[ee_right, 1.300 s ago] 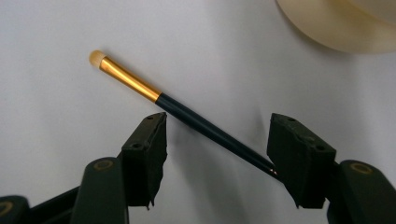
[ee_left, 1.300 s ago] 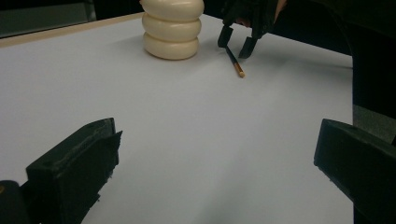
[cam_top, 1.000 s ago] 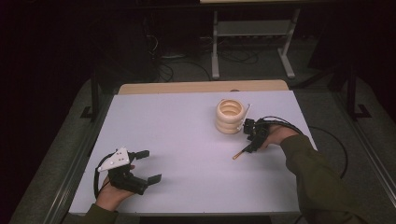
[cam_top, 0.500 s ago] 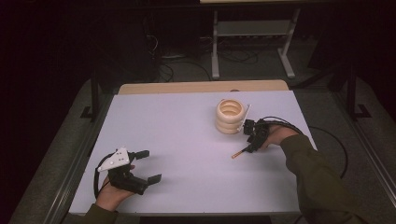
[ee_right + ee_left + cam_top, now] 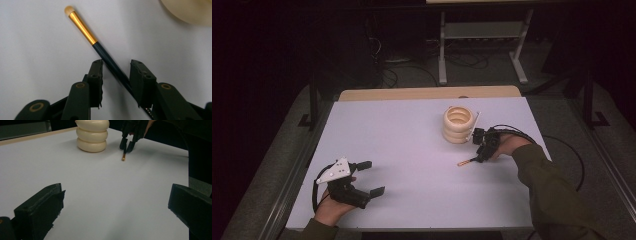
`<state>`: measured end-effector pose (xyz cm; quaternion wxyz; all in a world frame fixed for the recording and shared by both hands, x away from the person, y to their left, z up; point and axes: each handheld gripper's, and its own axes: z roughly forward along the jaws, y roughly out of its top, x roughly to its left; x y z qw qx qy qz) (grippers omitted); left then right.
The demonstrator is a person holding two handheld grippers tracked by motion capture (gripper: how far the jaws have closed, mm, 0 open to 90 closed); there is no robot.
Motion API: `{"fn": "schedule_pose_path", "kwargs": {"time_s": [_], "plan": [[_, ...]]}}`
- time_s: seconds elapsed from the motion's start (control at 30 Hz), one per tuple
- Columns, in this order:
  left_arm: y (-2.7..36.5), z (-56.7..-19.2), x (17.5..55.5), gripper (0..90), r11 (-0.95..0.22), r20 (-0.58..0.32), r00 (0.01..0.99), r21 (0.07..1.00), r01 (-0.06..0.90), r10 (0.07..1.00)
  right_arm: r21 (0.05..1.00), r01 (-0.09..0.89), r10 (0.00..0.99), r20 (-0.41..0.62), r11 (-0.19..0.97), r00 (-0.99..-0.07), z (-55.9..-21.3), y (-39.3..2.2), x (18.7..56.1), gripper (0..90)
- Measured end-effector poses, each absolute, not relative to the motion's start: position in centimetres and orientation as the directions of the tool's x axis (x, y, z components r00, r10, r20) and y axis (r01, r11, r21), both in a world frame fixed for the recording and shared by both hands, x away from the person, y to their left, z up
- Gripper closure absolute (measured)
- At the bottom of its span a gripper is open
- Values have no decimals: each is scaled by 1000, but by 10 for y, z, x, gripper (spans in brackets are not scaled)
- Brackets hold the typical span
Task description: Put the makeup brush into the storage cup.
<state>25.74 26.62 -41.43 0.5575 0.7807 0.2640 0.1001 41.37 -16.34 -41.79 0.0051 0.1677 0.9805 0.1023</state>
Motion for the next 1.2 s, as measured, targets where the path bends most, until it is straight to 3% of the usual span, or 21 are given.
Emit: {"fn": "schedule_pose_path", "kwargs": {"time_s": [1.2], "plan": [[266,-414,258,0,-238,-139,841,924,301,523,159,324,321,46,933,-946,-418,-159,414,802]]}}
